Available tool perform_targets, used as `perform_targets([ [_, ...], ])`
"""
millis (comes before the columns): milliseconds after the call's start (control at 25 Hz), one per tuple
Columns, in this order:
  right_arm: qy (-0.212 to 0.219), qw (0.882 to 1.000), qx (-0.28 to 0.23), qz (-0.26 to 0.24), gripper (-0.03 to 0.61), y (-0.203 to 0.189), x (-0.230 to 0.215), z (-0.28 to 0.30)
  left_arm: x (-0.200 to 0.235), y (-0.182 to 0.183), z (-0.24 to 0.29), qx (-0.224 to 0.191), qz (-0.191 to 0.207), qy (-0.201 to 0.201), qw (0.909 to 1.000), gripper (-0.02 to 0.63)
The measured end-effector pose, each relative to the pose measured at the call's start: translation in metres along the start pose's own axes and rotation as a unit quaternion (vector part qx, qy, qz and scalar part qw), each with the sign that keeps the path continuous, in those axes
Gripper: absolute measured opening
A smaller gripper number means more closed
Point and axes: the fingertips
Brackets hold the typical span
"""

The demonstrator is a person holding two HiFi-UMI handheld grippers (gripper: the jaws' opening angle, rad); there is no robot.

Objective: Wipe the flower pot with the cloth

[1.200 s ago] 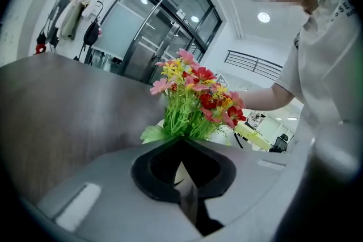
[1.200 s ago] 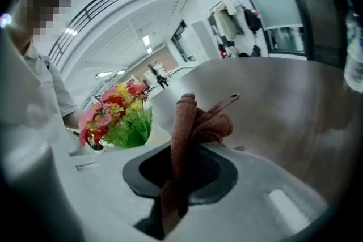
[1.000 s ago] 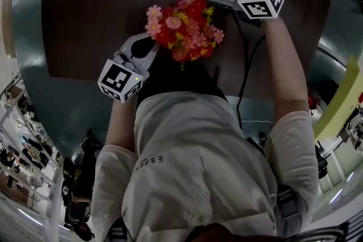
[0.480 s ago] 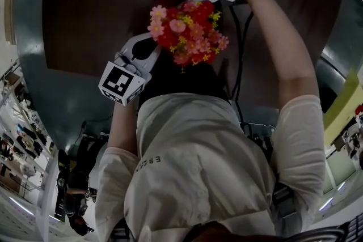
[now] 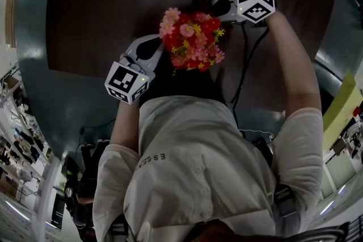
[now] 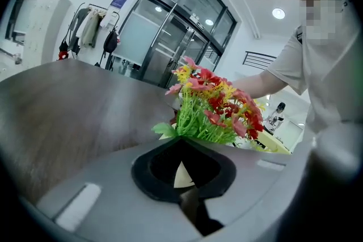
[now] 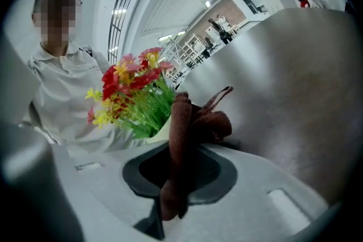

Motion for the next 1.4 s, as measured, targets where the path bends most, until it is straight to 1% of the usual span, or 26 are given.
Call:
perform_targets([
  [80, -0.001, 1.0, 0.016, 0.009, 0.052, -0.022, 0.004, -0.016, -0.008, 0.003, 0.014, -0.001, 0.002, 0.002, 1.0, 0.015],
  [120, -0.007, 1.0, 0.018, 0.011, 0.052, -0.025, 0.004, -0.023, -0.01, 0.005, 0.017, -0.002, 0.001, 0.001, 1.0, 0.015],
  [200, -0.038, 0.999, -0.001, 0.006, 0.052, -0.013, -0.003, -0.031, -0.011, 0.009, 0.017, -0.005, 0.0, 0.0, 1.0, 0.015],
  [280, -0.075, 0.996, -0.037, -0.006, 0.052, 0.011, -0.014, -0.03, -0.009, 0.01, 0.015, -0.008, 0.002, 0.002, 1.0, 0.015],
  [320, -0.085, 0.995, -0.052, -0.012, 0.052, 0.023, -0.017, -0.026, -0.008, 0.01, 0.013, -0.01, 0.003, 0.004, 0.9999, 0.015],
  [360, -0.088, 0.994, -0.059, -0.016, 0.052, 0.032, -0.018, -0.021, -0.007, 0.01, 0.012, -0.012, 0.004, 0.007, 0.9999, 0.015],
  [440, -0.074, 0.995, -0.059, -0.018, 0.052, 0.038, -0.013, -0.01, -0.008, 0.012, 0.013, -0.015, 0.004, 0.01, 0.9998, 0.015],
  [520, -0.062, 0.996, -0.055, -0.011, 0.051, 0.03, -0.005, -0.008, -0.012, 0.012, 0.017, -0.017, 0.001, 0.009, 0.9998, 0.015],
  [720, -0.07, 0.997, -0.034, 0.002, 0.051, -0.009, 0.009, -0.019, -0.017, 0.008, 0.021, -0.024, -0.003, 0.013, 0.9996, 0.015],
  [880, -0.061, 0.998, -0.01, 0.024, 0.049, -0.046, 0.023, -0.04, -0.024, 0.016, 0.035, -0.031, -0.009, 0.016, 0.9993, 0.015],
  [960, -0.056, 0.998, 0.005, 0.031, 0.049, -0.052, 0.031, -0.04, -0.022, 0.02, 0.03, -0.036, -0.011, 0.016, 0.9992, 0.015],
  [1080, -0.068, 0.997, 0.021, 0.032, 0.051, -0.042, 0.035, -0.032, -0.011, 0.02, 0.009, -0.044, -0.011, 0.011, 0.9989, 0.015],
  [1200, -0.109, 0.994, 0.027, 0.018, 0.051, -0.021, 0.022, -0.049, -0.016, 0.029, 0.001, -0.066, 0.013, 0.003, 0.9978, 0.015],
  [1320, -0.159, 0.987, 0.029, -0.012, 0.051, 0.021, -0.006, -0.065, -0.03, 0.04, -0.005, -0.097, 0.013, -0.02, 0.995, 0.015],
  [1400, -0.172, 0.984, 0.031, -0.039, 0.05, 0.058, -0.02, -0.061, -0.037, 0.035, -0.004, -0.099, 0.006, -0.033, 0.9946, 0.015],
])
Point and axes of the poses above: the fingertips, and each gripper's own axes: z forward along the fingers, x to its left, y out of its top, and after that the axes turned 2 degrees about -y, right-handed
